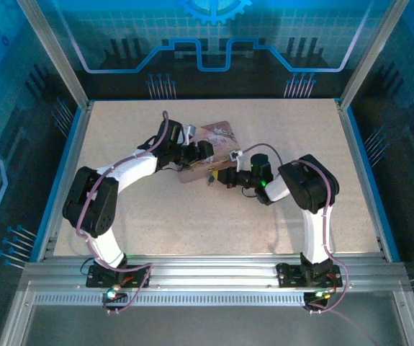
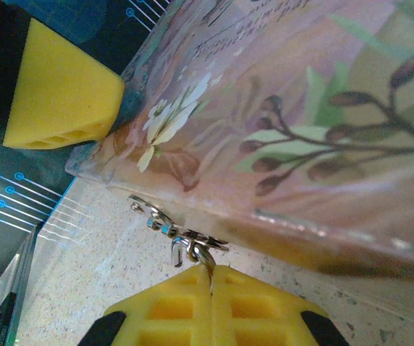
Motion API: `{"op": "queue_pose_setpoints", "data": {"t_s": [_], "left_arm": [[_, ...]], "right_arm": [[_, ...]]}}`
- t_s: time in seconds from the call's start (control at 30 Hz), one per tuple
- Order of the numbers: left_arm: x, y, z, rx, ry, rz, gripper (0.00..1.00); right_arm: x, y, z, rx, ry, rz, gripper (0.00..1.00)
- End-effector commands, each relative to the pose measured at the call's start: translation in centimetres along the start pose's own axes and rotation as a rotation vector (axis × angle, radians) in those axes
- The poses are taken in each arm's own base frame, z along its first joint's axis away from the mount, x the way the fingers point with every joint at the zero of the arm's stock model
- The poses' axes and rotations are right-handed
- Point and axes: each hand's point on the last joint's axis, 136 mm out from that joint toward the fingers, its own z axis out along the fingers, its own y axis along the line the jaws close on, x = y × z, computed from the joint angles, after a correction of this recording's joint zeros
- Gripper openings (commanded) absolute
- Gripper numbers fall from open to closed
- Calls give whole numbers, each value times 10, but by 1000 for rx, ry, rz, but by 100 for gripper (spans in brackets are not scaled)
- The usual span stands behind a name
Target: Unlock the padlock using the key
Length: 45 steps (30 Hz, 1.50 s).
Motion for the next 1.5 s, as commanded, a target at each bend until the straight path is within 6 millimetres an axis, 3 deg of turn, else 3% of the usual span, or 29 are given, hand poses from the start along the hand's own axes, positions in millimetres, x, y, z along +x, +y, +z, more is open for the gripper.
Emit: {"op": "queue_pose_setpoints", "data": {"t_s": [0.0,0.47,0.8,1.47], "left_arm": [[13,9,4,-17,28,-6,75],[42,9,-3,-5,48,-43,76],[62,-7,-2,24,56,-58,76],[73,-15,3,37,65,-52,79]], "right_arm": [[2,-5,1,19,-14,22,0],[-3,-15,-24,42,-101,118,0],[0,-13,-34,37,-147,216,0],[-11,-13,-36,25,-204,357,0]]}}
